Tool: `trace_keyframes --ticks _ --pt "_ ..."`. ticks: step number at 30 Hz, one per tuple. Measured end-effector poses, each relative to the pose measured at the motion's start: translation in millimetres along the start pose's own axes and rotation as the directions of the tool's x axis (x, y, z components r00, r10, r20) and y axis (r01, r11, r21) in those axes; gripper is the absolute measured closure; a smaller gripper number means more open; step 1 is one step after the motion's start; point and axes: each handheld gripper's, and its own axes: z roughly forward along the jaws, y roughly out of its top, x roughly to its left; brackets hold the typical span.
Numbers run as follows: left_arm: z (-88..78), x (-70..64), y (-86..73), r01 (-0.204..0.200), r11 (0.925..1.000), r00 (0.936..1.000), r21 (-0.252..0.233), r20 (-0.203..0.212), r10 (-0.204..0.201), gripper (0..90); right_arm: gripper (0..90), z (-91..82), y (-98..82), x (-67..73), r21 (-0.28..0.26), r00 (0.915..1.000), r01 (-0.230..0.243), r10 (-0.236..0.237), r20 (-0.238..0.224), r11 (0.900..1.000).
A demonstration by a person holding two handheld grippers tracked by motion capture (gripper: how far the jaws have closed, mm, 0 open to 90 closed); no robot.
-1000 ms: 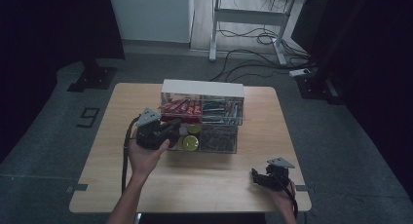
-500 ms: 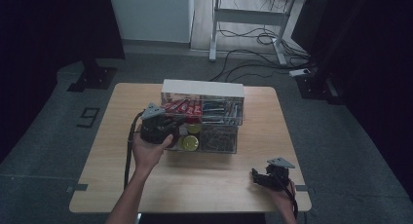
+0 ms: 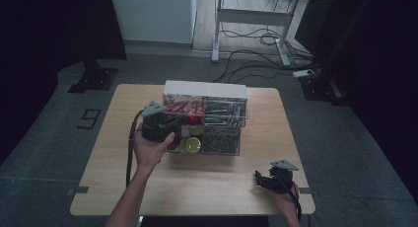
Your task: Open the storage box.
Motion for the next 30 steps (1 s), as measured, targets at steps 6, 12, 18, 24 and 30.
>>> trace_keyframes --ticks 6,12,18,24,30 --pt "-1.7 0.0 7.7 0.004 0.9999 1.0 -0.012 0.008 -0.004 89.4 15.6 -0.2 -0.1 0.1 -0.002 1.0 -0.003 0.003 0.003 1.0" --pt "-4.0 -1.3 16.7 0.001 0.9996 1.0 -0.029 0.004 -0.001 89.4 15.6 -0.2 -0.2 0.1 -0.002 1.0 -0.003 0.003 0.003 1.0" --pt "-4.6 -1.5 23.6 0.0 0.9992 1.0 -0.039 0.004 0.0 89.3 15.6 -0.3 -0.2 0.0 -0.001 1.0 -0.003 0.003 0.002 1.0" --pt "-4.3 -1.2 28.5 0.001 0.999 1.0 -0.045 0.005 -0.001 89.3 15.6 -0.3 -0.2 0.0 -0.001 1.0 -0.003 0.003 0.003 1.0" --pt "-2.0 -1.3 28.9 0.001 0.9991 1.0 -0.043 0.007 0.0 89.2 16.6 -0.4 -0.3 0.0 -0.003 1.0 -0.005 0.005 0.005 1.0"
